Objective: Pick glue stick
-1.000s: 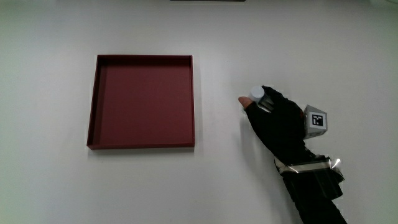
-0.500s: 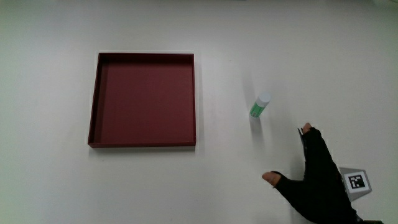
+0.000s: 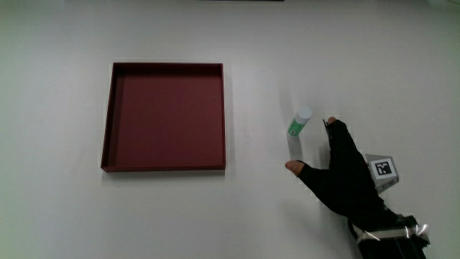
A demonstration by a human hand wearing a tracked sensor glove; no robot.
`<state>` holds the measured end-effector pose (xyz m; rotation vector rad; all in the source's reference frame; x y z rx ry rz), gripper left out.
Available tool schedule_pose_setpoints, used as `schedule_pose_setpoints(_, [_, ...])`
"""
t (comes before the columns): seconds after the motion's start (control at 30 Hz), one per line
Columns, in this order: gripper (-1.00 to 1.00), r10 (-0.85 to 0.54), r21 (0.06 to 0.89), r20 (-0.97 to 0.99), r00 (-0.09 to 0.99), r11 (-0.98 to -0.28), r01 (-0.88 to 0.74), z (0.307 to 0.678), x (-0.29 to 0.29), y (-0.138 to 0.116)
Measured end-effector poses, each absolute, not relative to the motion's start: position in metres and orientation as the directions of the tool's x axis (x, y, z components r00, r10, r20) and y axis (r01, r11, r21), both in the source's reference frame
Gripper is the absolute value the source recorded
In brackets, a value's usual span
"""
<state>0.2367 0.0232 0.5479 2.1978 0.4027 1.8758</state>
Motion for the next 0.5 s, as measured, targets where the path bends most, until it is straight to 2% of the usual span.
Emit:
schedule_pose_setpoints(0.17, [1.0, 0.324, 0.325, 0.932, 0.161, -0.945, 0.02, 0.531, 0.222, 0.011])
schedule_pose_setpoints(0.47, [1.0, 0.209, 0.215, 0.976, 0.056, -0.968, -0.133, 0.489, 0.163, -0.015])
schedule_pose_setpoints(0.5, [1.0, 0.221, 0.231, 0.971, 0.09, -0.964, -0.129, 0.489, 0.159, -0.017])
